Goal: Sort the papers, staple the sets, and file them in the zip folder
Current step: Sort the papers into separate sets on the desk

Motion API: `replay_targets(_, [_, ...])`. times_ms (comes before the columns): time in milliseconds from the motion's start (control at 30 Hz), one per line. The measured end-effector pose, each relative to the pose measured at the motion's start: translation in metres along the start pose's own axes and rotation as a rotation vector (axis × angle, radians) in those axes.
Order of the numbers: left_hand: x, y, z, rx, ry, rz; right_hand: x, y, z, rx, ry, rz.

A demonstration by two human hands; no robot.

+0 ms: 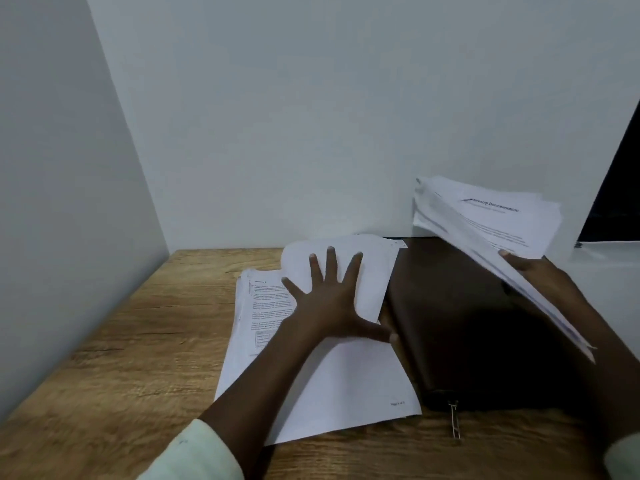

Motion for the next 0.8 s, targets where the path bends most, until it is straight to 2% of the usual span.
replay_targets(100, [0.0,0.012,0.009,0.065,0.003,-0.008,-0.013,-0.014,0.007,0.02,0.039,-0.059])
replay_targets(233, [0.006,0.011,0.0,-0.012,-0.003,-0.1,-0.023,-0.018,0.006,0.051,0.028,-0.092])
replay_targets(267, [0.007,0.007,-0.005,-0.057,0.038,-0.12,-0.023,-0.018,0.005,0.064,0.025,-0.09])
replay_targets(300, [0.008,0.002,-0.013,-0.103,0.135,-0.128,-0.027,-0.021,0.003,0.081,0.015,-0.094])
replay_targets(400, [0.001,-0.019,-0.045,-0.212,0.605,-0.102,-0.033,-0.025,0.001,0.175,-0.04,-0.132])
replay_targets(433, [-0.002,-0.03,-0.057,-0.281,0.715,-0.118,-0.036,-0.027,0.001,0.175,-0.074,-0.141])
replay_targets(500, [-0.008,-0.054,-0.08,-0.563,0.801,-0.207,-0.022,-0.016,-0.004,0.242,-0.089,-0.145])
replay_targets(567, [-0.013,-0.074,-0.095,-0.974,0.711,-0.289,-0.016,-0.012,-0.005,0.29,-0.16,-0.164])
replay_targets(633, [-0.02,-0.08,-0.096,-1.284,0.496,-0.361,-0.027,-0.021,0.003,0.28,-0.179,-0.176])
replay_targets(700, [-0.03,-0.081,-0.081,-1.37,0.236,-0.393,-0.038,-0.03,0.013,0.254,-0.207,-0.186])
replay_targets(800, [-0.041,-0.09,-0.052,-1.272,-0.02,-0.431,-0.042,-0.032,0.022,0.155,-0.193,-0.238])
Point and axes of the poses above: each hand's wrist, its own x-axis towards the middle knuckle, its own z-axis out of the palm, y = z × x, the point moved 3 cm from there along x, towards the middle knuckle, and after that the axes turned 4 degrees about y, right-handed, at the moved point
